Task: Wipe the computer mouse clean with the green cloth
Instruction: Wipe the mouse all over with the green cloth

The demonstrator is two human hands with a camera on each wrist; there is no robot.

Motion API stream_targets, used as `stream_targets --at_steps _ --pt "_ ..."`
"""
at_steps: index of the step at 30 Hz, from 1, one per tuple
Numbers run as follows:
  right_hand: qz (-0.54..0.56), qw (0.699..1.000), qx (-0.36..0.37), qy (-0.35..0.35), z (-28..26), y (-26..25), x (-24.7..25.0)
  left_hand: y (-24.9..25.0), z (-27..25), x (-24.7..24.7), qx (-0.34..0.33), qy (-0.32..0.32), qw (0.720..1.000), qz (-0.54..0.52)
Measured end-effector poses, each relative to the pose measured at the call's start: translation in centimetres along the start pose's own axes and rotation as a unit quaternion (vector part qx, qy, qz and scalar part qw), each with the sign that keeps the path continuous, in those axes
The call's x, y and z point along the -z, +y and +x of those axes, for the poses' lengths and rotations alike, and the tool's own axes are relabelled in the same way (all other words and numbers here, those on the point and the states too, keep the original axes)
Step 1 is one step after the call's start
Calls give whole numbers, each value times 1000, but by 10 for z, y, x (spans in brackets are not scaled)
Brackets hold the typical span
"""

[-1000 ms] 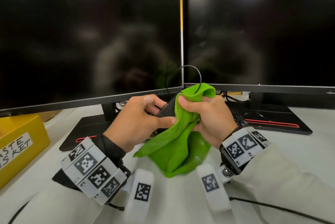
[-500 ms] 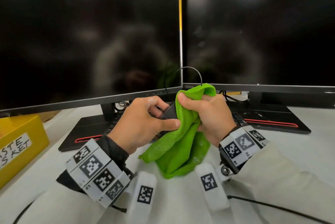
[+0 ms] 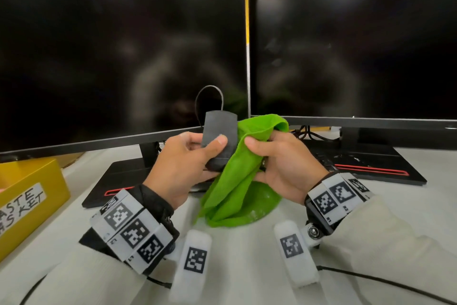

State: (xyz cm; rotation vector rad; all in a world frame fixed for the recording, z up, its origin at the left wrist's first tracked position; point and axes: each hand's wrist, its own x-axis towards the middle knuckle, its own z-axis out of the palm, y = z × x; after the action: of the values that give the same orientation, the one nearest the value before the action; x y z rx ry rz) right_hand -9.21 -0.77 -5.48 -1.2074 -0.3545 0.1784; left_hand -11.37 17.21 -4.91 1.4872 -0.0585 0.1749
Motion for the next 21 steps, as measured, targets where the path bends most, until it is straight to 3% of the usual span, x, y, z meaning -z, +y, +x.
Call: stream_targets --at_steps 6,11,17,21 --pt "14 994 -79 -74 0 2 0 3 -2 -8 52 -10 997 -52" --pt "24 999 -32 -25 4 4 3 2 -3 -6 30 -30 997 -67" --pt "-14 999 -3 -36 -3 5 -3 1 -7 -4 -42 -85 995 -34" --pt "-45 998 31 26 -5 5 -5 2 -11 -4 -37 -128 991 6"
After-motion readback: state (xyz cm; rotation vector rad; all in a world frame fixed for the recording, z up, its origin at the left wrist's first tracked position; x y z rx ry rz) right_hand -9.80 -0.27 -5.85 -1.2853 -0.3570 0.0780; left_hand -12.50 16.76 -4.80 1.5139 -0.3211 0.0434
